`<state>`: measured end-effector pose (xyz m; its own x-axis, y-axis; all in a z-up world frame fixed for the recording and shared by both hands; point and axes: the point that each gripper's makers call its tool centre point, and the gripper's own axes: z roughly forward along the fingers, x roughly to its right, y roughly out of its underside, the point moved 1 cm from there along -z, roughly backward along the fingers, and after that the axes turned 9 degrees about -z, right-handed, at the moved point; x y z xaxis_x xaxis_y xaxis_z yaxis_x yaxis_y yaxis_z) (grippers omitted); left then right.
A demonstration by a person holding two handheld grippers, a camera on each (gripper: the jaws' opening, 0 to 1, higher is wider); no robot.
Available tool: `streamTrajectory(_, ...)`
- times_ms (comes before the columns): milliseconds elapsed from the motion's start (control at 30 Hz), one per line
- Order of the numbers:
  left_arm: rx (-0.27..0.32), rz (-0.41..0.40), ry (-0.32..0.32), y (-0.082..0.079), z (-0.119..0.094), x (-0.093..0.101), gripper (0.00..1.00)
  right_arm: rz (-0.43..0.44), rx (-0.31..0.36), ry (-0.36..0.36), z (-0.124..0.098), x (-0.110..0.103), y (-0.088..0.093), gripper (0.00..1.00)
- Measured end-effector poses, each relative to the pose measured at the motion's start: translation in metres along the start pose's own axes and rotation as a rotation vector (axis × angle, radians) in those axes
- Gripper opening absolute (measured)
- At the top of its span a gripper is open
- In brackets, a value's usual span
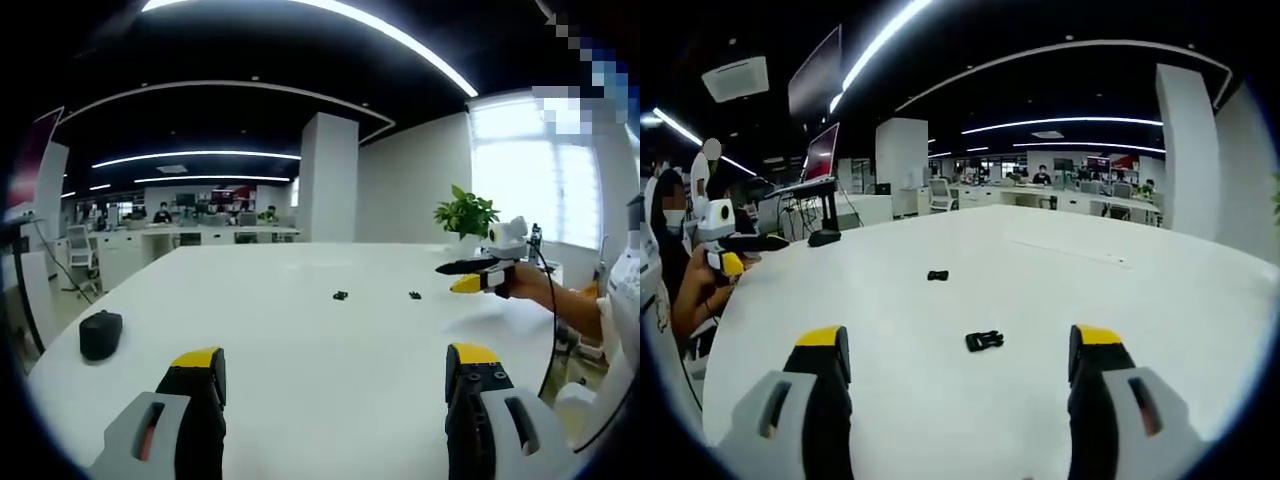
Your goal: Snap the two parts of the plastic buckle together until the buckle closes and remains connected.
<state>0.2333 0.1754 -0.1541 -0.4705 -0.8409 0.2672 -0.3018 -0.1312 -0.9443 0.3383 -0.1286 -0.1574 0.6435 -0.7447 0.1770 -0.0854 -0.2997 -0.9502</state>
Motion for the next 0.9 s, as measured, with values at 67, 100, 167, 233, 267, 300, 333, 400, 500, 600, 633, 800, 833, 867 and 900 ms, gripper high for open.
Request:
streamTrajectory(67,0.0,-0.002,-0.002,0.001,0.0,-0.001,0.92,0.005,-0.001,0.004,0.001,0.001,0.0,0.88)
streamTrajectory(100,0.0,-0.003,-0.002,0.001,0.0,-0.001,0.92,0.006,-0.001,0.007,0.002,0.001,0.0,0.88)
streamTrajectory(167,-0.002,-0.003,-0.002,0.001,-0.001,-0.001,0.92,0.006,-0.004,0.009,0.003,0.003,0.0,0.88)
streamTrajectory(233,-0.005,-0.002,-0.003,0.002,-0.001,-0.001,0.92,0.006,-0.007,0.012,0.005,0.004,0.0,0.88)
streamTrajectory(267,-0.007,-0.001,-0.005,0.002,-0.001,-0.001,0.92,0.003,-0.009,0.013,0.007,0.005,0.0,0.87)
streamTrajectory(300,-0.007,-0.001,-0.005,0.002,-0.002,-0.002,0.92,0.002,-0.013,0.012,0.008,0.006,0.0,0.87)
streamTrajectory(333,-0.007,-0.002,-0.006,0.002,-0.002,-0.002,0.92,0.002,-0.016,0.01,0.009,0.006,0.001,0.87)
streamTrajectory(400,-0.006,-0.004,-0.007,0.002,-0.002,-0.002,0.92,0.001,-0.02,0.005,0.012,0.006,0.002,0.87)
streamTrajectory(500,-0.005,-0.008,-0.007,0.003,-0.002,-0.002,0.92,-0.002,-0.029,0.003,0.016,0.008,0.003,0.86)
streamTrajectory(600,-0.007,-0.013,-0.008,0.004,-0.002,-0.003,0.92,0.006,-0.034,-0.002,0.019,0.011,0.005,0.86)
streamTrajectory(633,-0.007,-0.015,-0.008,0.004,-0.001,-0.003,0.92,0.008,-0.036,-0.002,0.02,0.012,0.005,0.86)
streamTrajectory(800,-0.011,-0.016,-0.011,0.005,-0.001,-0.005,0.92,0.007,-0.05,-0.007,0.024,0.014,0.01,0.85)
streamTrajectory(833,-0.011,-0.016,-0.011,0.005,-0.001,-0.005,0.92,0.003,-0.055,-0.005,0.024,0.015,0.011,0.85)
streamTrajectory(867,-0.011,-0.016,-0.011,0.005,-0.001,-0.004,0.92,-0.005,-0.065,-0.004,0.026,0.016,0.012,0.85)
streamTrajectory(900,-0.011,-0.016,-0.01,0.005,-0.001,-0.004,0.92,-0.008,-0.07,-0.006,0.026,0.016,0.013,0.85)
